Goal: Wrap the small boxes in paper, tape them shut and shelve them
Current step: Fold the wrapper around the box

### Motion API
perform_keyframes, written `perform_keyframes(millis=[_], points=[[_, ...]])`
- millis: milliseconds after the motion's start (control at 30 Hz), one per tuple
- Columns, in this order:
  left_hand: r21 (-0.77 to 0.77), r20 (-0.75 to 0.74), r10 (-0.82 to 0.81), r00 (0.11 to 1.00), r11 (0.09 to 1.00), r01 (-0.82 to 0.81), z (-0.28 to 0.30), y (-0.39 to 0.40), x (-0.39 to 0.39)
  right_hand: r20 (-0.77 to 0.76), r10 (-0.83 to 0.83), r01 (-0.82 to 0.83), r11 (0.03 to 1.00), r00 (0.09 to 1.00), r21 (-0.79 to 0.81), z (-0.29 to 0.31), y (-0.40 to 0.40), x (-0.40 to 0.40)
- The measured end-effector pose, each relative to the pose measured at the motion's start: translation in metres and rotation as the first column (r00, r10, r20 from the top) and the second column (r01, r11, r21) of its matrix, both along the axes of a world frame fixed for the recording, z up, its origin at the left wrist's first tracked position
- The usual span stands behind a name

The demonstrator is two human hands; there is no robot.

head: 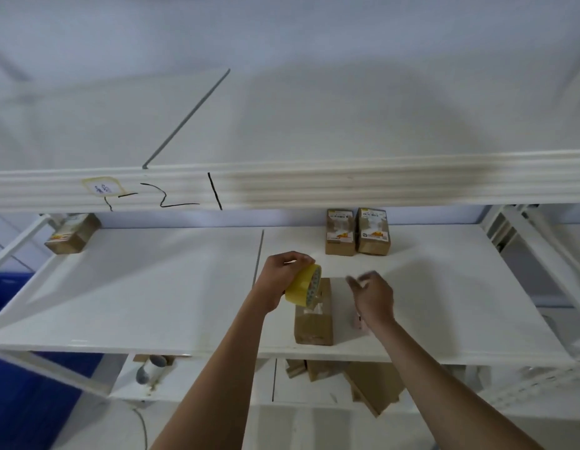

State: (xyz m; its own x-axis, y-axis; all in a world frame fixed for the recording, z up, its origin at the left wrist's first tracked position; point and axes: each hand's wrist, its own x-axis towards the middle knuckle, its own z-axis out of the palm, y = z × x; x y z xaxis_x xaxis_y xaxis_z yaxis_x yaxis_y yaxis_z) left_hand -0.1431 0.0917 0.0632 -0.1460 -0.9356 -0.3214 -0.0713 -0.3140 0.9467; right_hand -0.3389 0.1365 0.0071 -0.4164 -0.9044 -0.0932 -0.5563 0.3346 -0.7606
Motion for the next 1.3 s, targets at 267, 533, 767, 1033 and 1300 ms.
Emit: perform_keyframes(millis=[267, 533, 767, 1033, 1300], points=[[-0.048, 0.064, 0.046, 0.997, 0.998, -0.043, 0.003, 0.010, 0.026, 0.141, 0.490, -0.477, 0.871, 0.860, -0.115, 0.082, -0.040, 0.058], [-0.065, 0.110, 0.060, 0.992, 0.996, -0.053, 0.006, 0.018, 0.082, 0.039, 0.500, -0.493, 0.862, 0.865, -0.121, 0.085, -0.037, 0.113], [0.009, 0.070, 0.083, 0.994, 0.996, -0.084, -0.003, 0.031, 0.170, -0.037, 0.597, -0.598, 0.798, 0.801, -0.073, 0.082, -0.040, 0.200], [0.027, 0.097, 0.133, 0.986, 0.990, -0.136, -0.019, 0.045, 0.283, -0.030, 0.661, -0.662, 0.748, 0.749, -0.041, 0.065, -0.035, 0.315], [0.140, 0.177, 0.148, 0.973, 0.975, -0.174, -0.051, 0.059, 0.360, 0.052, 0.642, -0.644, 0.764, 0.765, 0.036, 0.024, -0.028, 0.393]])
